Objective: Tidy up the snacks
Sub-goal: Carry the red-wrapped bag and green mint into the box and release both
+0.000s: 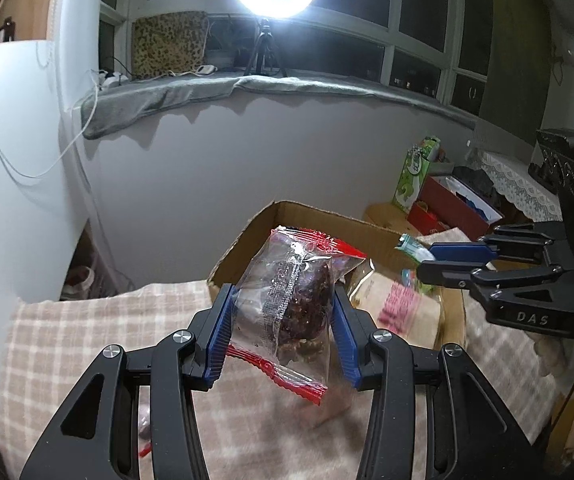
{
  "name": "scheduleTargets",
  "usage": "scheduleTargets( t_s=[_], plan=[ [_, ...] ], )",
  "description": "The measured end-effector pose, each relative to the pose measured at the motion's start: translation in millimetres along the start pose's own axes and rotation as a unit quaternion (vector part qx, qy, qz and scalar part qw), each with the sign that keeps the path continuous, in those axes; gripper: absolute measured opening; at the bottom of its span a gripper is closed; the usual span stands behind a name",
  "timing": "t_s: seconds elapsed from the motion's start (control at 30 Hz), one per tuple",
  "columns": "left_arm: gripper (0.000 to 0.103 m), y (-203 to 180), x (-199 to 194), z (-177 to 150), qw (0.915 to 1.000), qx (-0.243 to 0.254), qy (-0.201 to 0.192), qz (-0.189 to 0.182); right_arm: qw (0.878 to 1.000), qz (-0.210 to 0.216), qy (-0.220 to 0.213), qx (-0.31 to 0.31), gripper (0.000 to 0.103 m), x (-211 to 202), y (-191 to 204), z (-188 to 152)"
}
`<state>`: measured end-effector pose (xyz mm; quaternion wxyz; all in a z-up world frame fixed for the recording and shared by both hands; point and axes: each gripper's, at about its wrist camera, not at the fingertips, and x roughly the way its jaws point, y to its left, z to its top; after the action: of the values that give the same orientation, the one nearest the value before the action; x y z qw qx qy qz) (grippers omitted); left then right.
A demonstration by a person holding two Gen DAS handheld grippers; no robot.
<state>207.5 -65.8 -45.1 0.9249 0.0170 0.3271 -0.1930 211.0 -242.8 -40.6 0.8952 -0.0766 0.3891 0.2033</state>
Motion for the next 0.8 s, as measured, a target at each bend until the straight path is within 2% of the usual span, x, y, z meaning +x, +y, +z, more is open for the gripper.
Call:
scheduleTargets(
  t_s=[0.43, 0.73, 0.77, 0.8],
  plan=[
    [0.045, 3.4, 63.5, 12.3, 0.9989, -0.022, 0.04, -0.004, 0.999, -0.011, 0.022, 0.031, 0.026, 47.2, -40.1, 18.3],
    [0.048, 0.0, 78.1, 16.4, 0.9984, -0.021, 0.053, -0.002, 0.998, -0.016, 0.031, 0.043, 0.026, 65.1, -52.5, 16.9],
    [0.05, -1.3, 79.1, 16.7, 0.9983, -0.019, 0.055, -0.002, 0.998, -0.017, 0.033, 0.044, 0.028, 65.7, -52.7, 17.0],
    [0.052, -2.3, 79.3, 16.8, 0.9983, -0.017, 0.055, -0.002, 0.998, -0.017, 0.035, 0.044, 0.038, 66.3, -52.7, 16.6]
  ],
)
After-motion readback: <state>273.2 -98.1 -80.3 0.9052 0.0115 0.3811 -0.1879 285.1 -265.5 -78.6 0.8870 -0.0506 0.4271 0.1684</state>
